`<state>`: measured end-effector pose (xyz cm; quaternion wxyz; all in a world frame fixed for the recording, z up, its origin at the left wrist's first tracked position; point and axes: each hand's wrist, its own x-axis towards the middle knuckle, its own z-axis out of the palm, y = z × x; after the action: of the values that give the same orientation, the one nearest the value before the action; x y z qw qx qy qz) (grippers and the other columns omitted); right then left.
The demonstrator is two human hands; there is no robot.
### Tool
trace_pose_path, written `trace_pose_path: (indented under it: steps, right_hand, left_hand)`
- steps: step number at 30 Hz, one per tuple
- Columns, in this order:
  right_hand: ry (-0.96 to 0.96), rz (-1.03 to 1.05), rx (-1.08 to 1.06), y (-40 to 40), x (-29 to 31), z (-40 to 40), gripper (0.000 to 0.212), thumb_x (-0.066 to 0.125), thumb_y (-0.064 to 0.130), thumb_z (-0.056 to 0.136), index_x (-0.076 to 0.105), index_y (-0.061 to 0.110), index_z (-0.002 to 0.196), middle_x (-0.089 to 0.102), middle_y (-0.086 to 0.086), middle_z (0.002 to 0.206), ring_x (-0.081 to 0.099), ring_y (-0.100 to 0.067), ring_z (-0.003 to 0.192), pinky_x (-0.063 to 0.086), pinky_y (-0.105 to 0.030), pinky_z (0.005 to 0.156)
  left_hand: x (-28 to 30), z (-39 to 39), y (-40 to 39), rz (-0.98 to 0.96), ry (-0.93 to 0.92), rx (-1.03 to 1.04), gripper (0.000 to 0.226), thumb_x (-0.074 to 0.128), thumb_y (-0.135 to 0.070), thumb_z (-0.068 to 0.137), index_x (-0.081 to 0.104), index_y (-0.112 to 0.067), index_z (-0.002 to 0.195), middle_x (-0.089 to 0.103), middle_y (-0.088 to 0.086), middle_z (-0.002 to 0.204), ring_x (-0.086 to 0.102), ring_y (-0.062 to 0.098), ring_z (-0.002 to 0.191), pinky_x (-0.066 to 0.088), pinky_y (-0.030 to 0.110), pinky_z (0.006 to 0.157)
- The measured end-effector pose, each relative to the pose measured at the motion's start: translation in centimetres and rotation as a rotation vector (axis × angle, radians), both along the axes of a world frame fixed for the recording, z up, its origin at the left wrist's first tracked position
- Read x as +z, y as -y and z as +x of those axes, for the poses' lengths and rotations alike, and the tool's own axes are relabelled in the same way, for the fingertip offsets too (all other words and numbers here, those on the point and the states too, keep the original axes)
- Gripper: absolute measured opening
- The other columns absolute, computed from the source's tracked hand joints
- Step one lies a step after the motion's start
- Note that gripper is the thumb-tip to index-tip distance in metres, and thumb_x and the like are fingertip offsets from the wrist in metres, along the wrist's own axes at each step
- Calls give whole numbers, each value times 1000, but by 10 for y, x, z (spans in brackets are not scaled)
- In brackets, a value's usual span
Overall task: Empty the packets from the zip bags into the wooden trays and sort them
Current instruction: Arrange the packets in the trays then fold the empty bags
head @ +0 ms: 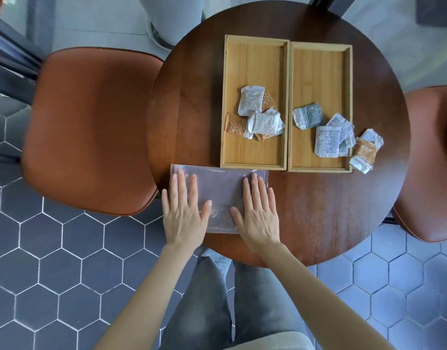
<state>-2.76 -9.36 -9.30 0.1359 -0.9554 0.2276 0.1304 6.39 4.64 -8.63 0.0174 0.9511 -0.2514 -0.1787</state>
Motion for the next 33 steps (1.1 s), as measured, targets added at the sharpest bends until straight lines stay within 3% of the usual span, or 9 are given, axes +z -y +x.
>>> trace_pose_path:
  steps: [5,14,17,21,24,28,33]
  right_hand:
    - [-39,-50,52,3,-3,1,68,14,50,94,9,4,144,12,-12,151,12,-25,139,-6,-34,113]
    - [-16,73,47,16,7,-2,58,15,46,96,10,17,146,11,-1,153,9,-19,142,-8,-40,116]
    - [77,135,57,30,18,0,49,29,27,94,33,15,141,34,-5,150,29,-21,139,6,-43,115]
    - [182,68,49,42,23,-2,41,59,3,77,60,6,118,58,-16,129,54,-33,119,33,-45,104]
    - [181,64,56,42,28,-8,42,72,6,69,63,8,110,64,-13,119,60,-32,109,48,-43,92]
    - [91,28,92,38,30,-16,47,76,19,65,64,10,110,67,-9,116,63,-28,105,50,-41,88]
    - [48,5,81,35,29,-20,47,76,21,69,65,12,114,67,-5,118,63,-24,107,50,-40,89]
  left_hand:
    - [-4,8,-3,23,-36,0,71,5,-58,89,15,-14,144,20,17,153,20,32,140,15,52,109]
    - [6,12,0,7,-107,16,72,3,-61,87,10,-18,145,16,13,155,17,31,142,15,59,109]
    - [19,18,1,-49,-115,36,64,22,-52,89,29,-16,141,25,15,152,27,31,139,21,60,107]
    - [25,29,5,-81,-67,17,50,57,-32,84,48,-10,128,41,21,140,41,37,128,35,56,101]
    - [28,33,12,-51,-58,38,51,67,-31,77,54,-9,121,47,22,135,43,38,125,39,56,97]
    - [32,32,20,35,-79,46,61,69,-32,75,47,-11,128,37,20,142,33,35,132,33,53,104]
    - [37,29,28,99,-83,62,64,65,-33,80,37,-14,135,26,16,149,24,31,137,25,48,111]
